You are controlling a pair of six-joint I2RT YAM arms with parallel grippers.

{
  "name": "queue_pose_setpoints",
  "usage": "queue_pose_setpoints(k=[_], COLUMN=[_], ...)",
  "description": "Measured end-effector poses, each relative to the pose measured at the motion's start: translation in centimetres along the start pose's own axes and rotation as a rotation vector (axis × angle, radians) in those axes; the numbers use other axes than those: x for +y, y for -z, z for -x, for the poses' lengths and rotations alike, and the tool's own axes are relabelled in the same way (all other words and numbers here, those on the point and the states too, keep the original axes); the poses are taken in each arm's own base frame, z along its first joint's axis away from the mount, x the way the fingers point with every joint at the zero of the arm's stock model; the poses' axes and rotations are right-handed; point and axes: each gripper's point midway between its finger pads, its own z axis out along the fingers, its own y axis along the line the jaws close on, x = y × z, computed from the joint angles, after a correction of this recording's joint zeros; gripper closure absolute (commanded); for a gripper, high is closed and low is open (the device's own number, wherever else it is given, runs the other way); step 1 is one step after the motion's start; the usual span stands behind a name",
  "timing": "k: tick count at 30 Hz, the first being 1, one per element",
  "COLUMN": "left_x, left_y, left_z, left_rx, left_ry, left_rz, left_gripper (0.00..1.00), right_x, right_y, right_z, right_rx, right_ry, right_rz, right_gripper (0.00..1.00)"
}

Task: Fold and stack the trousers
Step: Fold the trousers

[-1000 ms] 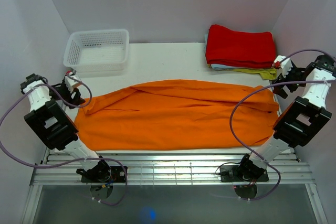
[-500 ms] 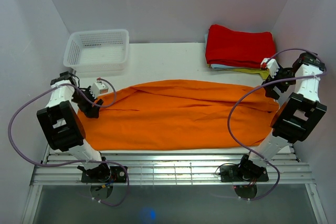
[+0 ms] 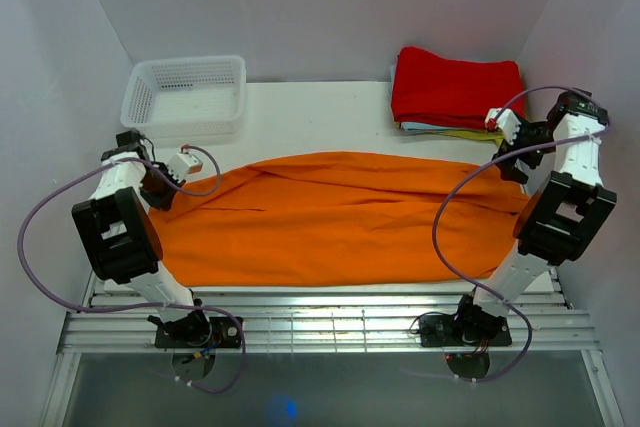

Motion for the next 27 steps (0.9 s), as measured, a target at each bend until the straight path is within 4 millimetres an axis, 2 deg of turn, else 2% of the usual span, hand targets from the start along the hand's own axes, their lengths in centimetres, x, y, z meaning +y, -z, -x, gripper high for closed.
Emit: queue_pose_setpoints(k=[4, 9, 14, 17, 18, 19, 20, 21, 22, 23, 24, 27], left_x=[1.1, 1.5, 1.8, 1.8, 1.8, 1.8, 1.8, 1.8, 1.8, 1.9, 2.0, 2.5], left_y=[-0.1, -0.7, -0.7, -0.7, -0.7, -0.7, -0.7, -0.7, -0.7, -0.7, -0.7, -0.5], left_z=[0.2, 0.0, 0.1, 0.1, 0.1, 0.2, 0.2, 0.2, 0.2, 0.2, 0.2, 0.6], left_rx=[-0.003, -0.007, -0.012, -0.012, -0.012, -0.012, -0.012, -0.012, -0.013, -0.014, -0.015, -0.023], left_ry=[-0.016, -0.046, -0.056, -0.059, -0.059, -0.059, -0.059, -0.059, -0.058, -0.057, -0.055, -0.044], left_rz=[0.042, 0.067, 0.076, 0.077, 0.076, 0.077, 0.078, 0.078, 0.078, 0.081, 0.083, 0.095], left_gripper=[1.00, 1.00, 1.00, 1.00, 1.00, 1.00, 1.00, 1.00, 1.00, 1.00, 1.00, 1.00], right_x=[-1.1, -2.8, -1.7, -1.2, -1.0, -0.8, -0.7, -0.5, -0.4, -0.4, -0.5, -1.4], right_y=[-1.4, -4.3, -6.9, -8.0, -8.3, -8.5, -8.6, -8.8, -9.0, -9.0, -9.0, -8.7], right_z=[1.4, 2.3, 1.8, 1.1, 0.9, 0.6, 0.4, 0.1, -0.2, -0.3, -0.5, -0.4], right_rx=[-0.011, -0.014, 0.034, 0.082, 0.096, 0.112, 0.124, 0.140, 0.153, 0.160, 0.171, 0.178], right_ry=[0.029, 0.055, 0.098, 0.140, 0.149, 0.160, 0.165, 0.167, 0.179, 0.182, 0.181, 0.173], right_rz=[0.043, 0.102, 0.198, 0.239, 0.253, 0.267, 0.278, 0.290, 0.301, 0.307, 0.314, 0.290], right_gripper=[0.01, 0.02, 0.03, 0.00, 0.06, 0.23, 0.24, 0.48, 0.60, 0.82, 0.92, 0.92])
